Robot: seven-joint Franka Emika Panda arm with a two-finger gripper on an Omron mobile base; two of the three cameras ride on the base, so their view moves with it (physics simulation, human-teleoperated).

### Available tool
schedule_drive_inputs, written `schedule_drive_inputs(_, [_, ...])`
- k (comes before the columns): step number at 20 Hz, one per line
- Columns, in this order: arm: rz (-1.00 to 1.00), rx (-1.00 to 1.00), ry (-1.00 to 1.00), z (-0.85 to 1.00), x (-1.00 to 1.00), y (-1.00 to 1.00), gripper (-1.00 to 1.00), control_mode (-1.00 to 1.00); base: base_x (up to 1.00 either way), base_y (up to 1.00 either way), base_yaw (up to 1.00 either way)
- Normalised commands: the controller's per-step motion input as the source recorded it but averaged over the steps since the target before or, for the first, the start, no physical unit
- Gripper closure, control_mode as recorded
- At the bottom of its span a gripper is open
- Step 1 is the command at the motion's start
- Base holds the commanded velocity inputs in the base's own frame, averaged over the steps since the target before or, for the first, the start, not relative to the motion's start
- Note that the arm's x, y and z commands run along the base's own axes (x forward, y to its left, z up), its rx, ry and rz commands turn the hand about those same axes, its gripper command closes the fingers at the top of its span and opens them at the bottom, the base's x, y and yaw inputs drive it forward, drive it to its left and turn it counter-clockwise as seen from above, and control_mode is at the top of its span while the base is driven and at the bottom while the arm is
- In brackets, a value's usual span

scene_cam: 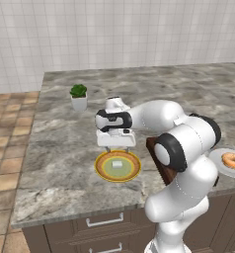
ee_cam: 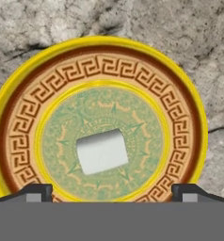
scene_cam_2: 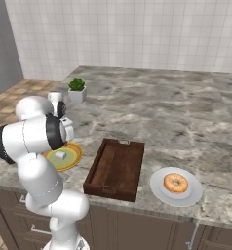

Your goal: Move the dessert items from the plates to the tray.

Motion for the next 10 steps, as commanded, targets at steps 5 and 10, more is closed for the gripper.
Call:
schedule_drive_inputs(5, [-0.01,0.0,0.0,-0.21,0.0,0.0,-1.0,-1.0,0.0,0.0,0.0])
schedule_drive_inputs(10, [-0.01,0.0,0.0,-0.1,0.0,0.03,-1.0,-1.0,0.0,0.0,0.0])
